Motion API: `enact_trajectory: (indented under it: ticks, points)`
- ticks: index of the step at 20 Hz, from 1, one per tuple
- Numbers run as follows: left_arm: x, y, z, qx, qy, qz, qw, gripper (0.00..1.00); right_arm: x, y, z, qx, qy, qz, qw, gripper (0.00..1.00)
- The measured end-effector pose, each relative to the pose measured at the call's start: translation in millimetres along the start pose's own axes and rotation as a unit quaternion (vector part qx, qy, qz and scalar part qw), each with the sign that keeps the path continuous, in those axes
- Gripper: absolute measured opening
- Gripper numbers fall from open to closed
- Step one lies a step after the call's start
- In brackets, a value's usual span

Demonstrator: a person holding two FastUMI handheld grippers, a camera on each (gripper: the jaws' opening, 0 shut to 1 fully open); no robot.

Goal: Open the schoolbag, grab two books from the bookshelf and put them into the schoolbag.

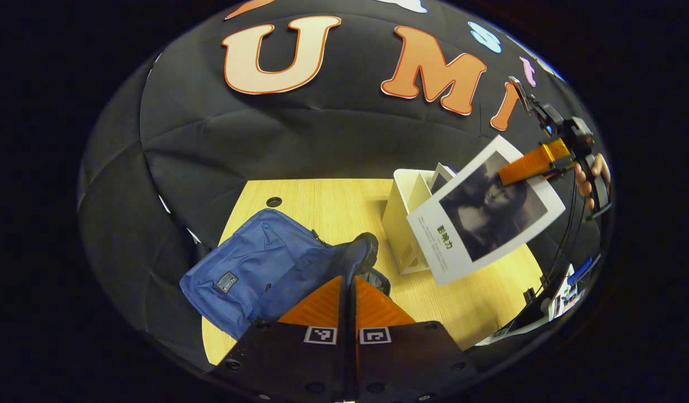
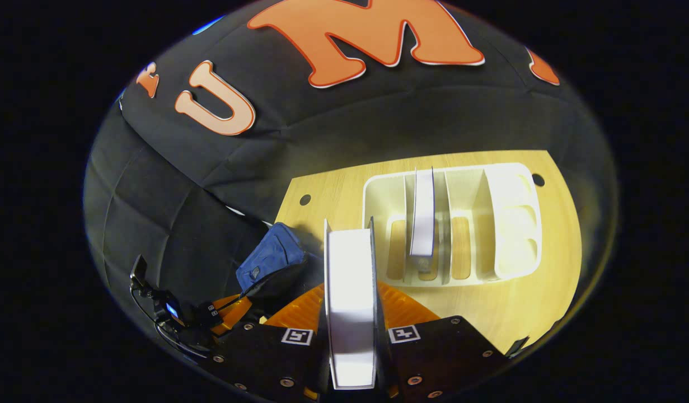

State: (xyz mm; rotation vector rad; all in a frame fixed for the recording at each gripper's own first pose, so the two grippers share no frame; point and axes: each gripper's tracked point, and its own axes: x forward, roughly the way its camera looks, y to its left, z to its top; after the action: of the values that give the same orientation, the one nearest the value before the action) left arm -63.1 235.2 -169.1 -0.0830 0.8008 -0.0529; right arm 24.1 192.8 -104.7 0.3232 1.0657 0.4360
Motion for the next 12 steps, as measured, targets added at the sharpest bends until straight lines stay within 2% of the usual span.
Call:
enact_trajectory:
  ticks: [3, 6, 12]
  points:
    - [0, 2, 2, 0.008, 0.003, 0.004, 1.000, 0.01, 10, 12, -22, 0.050, -0.007, 0.036, 0.998, 0.34]
    - [0, 0, 1, 0.010, 0.009, 0.002, 1.000, 0.00, 21, 26, -57, 0.108, 0.007, 0.077, 0.991, 0.33]
    - [-1, -1, 4, 0.019, 0.012, 0.004, 1.000, 0.00, 49, 44, -82, 0.160, -0.019, 0.102, 0.982, 0.31]
